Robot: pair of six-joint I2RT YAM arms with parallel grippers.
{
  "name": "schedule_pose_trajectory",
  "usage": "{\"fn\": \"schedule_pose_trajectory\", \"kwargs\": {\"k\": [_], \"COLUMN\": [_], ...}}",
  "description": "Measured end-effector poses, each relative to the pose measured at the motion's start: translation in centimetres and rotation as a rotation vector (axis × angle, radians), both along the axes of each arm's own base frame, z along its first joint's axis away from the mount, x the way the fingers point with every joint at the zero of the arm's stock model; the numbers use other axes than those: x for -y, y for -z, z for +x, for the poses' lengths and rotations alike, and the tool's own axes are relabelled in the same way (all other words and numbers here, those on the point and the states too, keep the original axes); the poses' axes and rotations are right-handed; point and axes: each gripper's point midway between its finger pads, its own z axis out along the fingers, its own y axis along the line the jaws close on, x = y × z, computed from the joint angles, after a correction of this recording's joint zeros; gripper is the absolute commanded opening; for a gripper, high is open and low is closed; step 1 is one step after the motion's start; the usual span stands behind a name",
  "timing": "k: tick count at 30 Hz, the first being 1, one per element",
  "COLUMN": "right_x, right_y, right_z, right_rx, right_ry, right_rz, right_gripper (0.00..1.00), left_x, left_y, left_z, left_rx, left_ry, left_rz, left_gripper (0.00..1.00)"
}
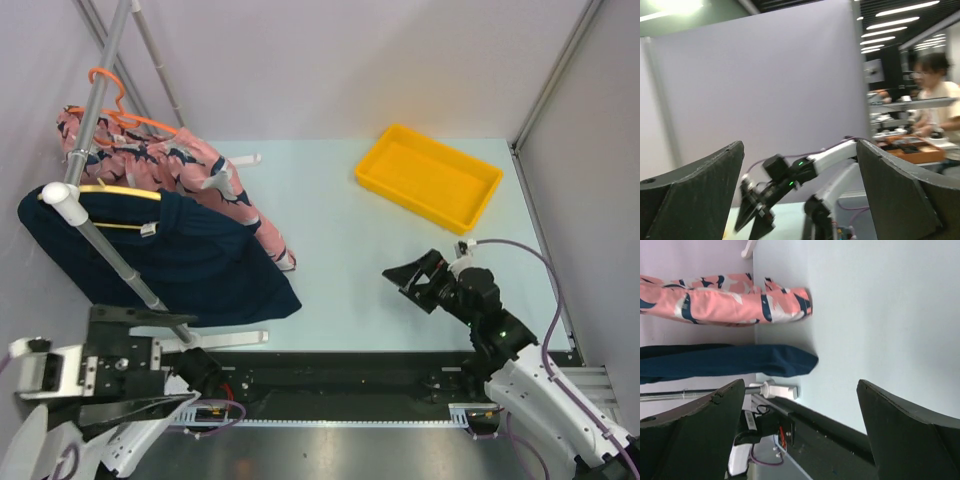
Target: Remove the shorts from the hanger
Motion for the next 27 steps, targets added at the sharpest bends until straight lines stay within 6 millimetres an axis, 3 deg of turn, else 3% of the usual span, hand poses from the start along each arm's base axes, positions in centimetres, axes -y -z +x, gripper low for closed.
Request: {"fn": "schedule_pose_trajectory", "kwargs": {"k": [3, 5, 9, 11, 12, 13, 16, 19, 21, 25, 27], "right_x": [0.8, 1.1, 0.9, 0.1, -0.6, -1.1, -5.4, -11.7, -16.7, -24.4, -26.5], "right_y": [-2.0, -2.5, -2.8, -3.0, -4.0, -3.6, -5.6, -10.0, -13.9, -20.8, -22.6], "right_z": [1.0, 1.4, 2.5, 3.2, 3.7, 3.8, 4.1, 3.7, 2.3, -1.0, -2.0], "right_rx": [0.041, 0.059, 0.072, 0.076, 0.098, 0.085, 0.143, 0.293, 0.43, 0.701, 0.782], "right_ry": [0.02, 0.018, -0.028, -0.072, -0.102, -0.123, -0.253, -0.396, -0.498, -0.635, -0.668], "right_rz": [-0.087, -0.142, -0.27, -0.32, -0.336, -0.352, -0.387, -0.383, -0.347, -0.257, -0.232], "right_gripper": [1.0, 1.0, 1.0, 1.0, 1.0, 1.0, 1.0, 1.0, 1.0, 1.0, 1.0], "left_x": [-1.5, -2.0, -3.2, -5.1, -6.2, -7.3, -9.8, -10.2, -9.9, -9.9, -9.9], "left_y": [-1.3, -1.1, 0.4, 1.7, 2.1, 2.4, 2.5, 3.3, 5.1, 7.4, 8.0], "left_z": [0.5, 1.3, 4.3, 5.6, 5.7, 5.5, 4.9, 5.6, 6.5, 7.0, 6.9], "left_rx": [-0.042, -0.103, -0.356, -0.548, -0.607, -0.645, -0.711, -0.77, -0.836, -0.92, -0.94], "left_ry": [-0.125, -0.183, -0.303, -0.392, -0.431, -0.463, -0.526, -0.554, -0.573, -0.593, -0.594], "left_rz": [0.008, 0.026, 0.041, 0.035, 0.025, 0.016, -0.028, -0.034, 0.005, 0.056, 0.071], "left_gripper": [1.0, 1.0, 1.0, 1.0, 1.0, 1.0, 1.0, 1.0, 1.0, 1.0, 1.0]}}
